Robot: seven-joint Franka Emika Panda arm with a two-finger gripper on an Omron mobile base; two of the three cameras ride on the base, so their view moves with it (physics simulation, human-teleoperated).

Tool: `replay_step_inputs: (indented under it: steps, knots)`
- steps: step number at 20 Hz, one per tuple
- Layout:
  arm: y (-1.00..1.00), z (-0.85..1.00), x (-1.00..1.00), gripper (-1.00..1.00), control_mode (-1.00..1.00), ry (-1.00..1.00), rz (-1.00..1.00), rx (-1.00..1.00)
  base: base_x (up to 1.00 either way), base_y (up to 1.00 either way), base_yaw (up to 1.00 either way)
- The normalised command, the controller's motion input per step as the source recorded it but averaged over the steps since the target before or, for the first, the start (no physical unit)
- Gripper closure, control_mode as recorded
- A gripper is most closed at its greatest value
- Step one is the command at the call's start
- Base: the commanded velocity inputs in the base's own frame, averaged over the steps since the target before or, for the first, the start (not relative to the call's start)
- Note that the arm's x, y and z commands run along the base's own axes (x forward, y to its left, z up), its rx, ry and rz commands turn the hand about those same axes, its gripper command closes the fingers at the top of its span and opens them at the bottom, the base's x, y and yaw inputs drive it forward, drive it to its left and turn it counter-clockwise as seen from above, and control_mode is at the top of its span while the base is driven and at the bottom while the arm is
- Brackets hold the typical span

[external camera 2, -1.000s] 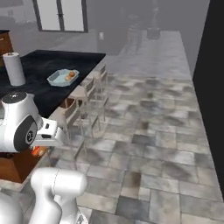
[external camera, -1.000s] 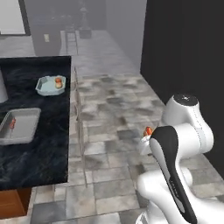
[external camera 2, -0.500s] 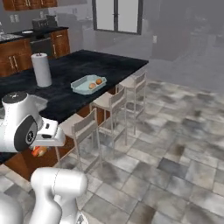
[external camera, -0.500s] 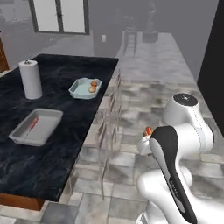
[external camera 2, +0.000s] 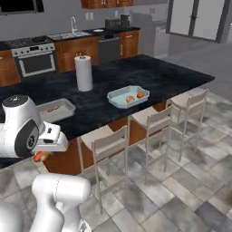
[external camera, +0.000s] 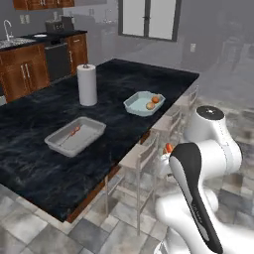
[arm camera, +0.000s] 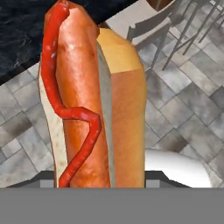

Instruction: Place the cold items (peach and tangerine) from the fridge in one tupperware on the dining counter. Place the warm items (hot dog and kebab skewer) in the stove area in another tupperware.

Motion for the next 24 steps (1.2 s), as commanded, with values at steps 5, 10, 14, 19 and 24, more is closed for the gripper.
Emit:
replay_step_inputs:
  steps: [5,10,14,19,24]
  knots:
    - [0.0,0.0,0.0,1.0,1.0,0.0,0.0,0.0,0.31,-0.54,0.65]
    - [0.0,0.0,0.0,1.0,1.0,0.0,0.0,0.0,0.38,-0.6,0.62]
    - [0.0,0.0,0.0,1.0,1.0,0.0,0.0,0.0,0.51,-0.65,0.58]
    - [0.0,0.0,0.0,1.0,1.0,0.0,0.0,0.0,0.69,-0.61,0.56]
    - [0.0,0.0,0.0,1.0,1.0,0.0,0.0,0.0,0.83,-0.26,0.4]
